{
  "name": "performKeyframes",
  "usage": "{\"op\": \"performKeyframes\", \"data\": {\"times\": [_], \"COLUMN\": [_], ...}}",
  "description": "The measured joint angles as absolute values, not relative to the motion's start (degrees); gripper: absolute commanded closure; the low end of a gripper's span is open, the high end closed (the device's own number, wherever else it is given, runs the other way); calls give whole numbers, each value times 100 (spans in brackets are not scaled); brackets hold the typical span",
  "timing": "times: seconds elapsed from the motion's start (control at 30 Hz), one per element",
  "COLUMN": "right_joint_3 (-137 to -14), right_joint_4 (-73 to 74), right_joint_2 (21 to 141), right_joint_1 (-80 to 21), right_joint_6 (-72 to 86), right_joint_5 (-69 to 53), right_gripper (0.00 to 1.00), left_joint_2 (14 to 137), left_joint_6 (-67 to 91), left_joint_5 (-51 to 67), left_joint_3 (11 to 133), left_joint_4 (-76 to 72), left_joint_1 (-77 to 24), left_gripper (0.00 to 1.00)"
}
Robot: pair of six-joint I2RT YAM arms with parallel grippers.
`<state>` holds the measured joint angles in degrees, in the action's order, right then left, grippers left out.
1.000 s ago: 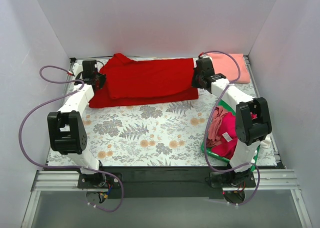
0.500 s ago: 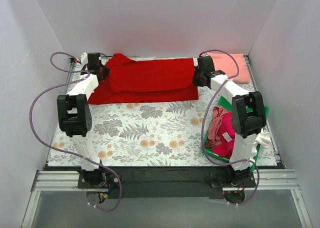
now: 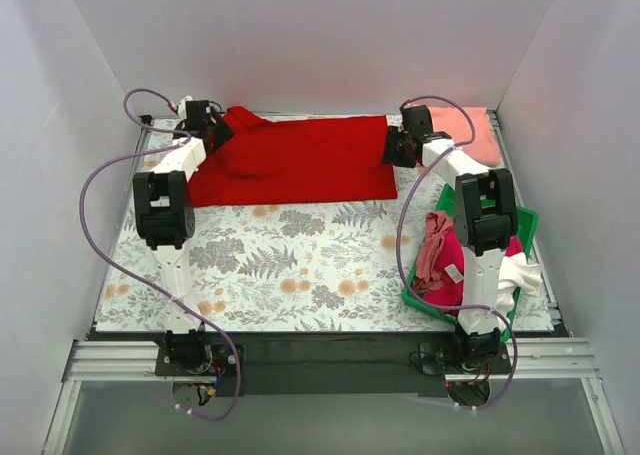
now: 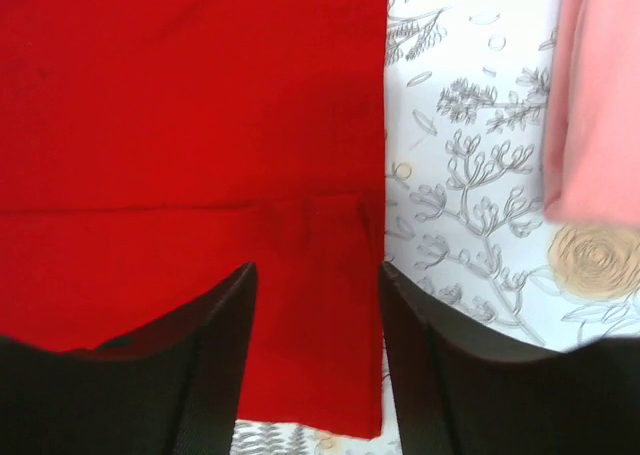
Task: Fold and stack the t-shirts
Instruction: Fold the tshirt
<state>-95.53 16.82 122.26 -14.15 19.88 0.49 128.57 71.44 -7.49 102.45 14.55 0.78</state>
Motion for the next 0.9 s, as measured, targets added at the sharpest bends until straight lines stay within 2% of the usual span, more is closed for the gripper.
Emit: {"op": "performKeyframes", "data": {"times": [0.07,0.17,0.27,0.57,0.9], "right_joint_3": [-9679,-9725,-9664,-9260,-9347], "right_joint_4": [1704,1730,1743,1662,1664], "right_joint_2": [12335,12328,12217,11716,12446], "right_joint_1": [-1369,-1341,-1358,-1761,-1914], "right_joint_6": [1855,1730,1619,1382,1205], "right_joint_5": [-56,-174,-281,-633,-987], "right_gripper": [36,16,4,2,2], "left_joint_2": [12975,12964,12763,11179,11710], "left_joint_6": [7137,7135,7212,7762,8025], "left_joint_5": [-812,-849,-858,-744,-355], "left_joint_3": [10427,10516,10296,8361,8027], "left_joint_4": [1531,1693,1741,1653,1503], "left_joint_1": [78,78,78,78,222], "left_gripper": [9,8,7,7,7]}}
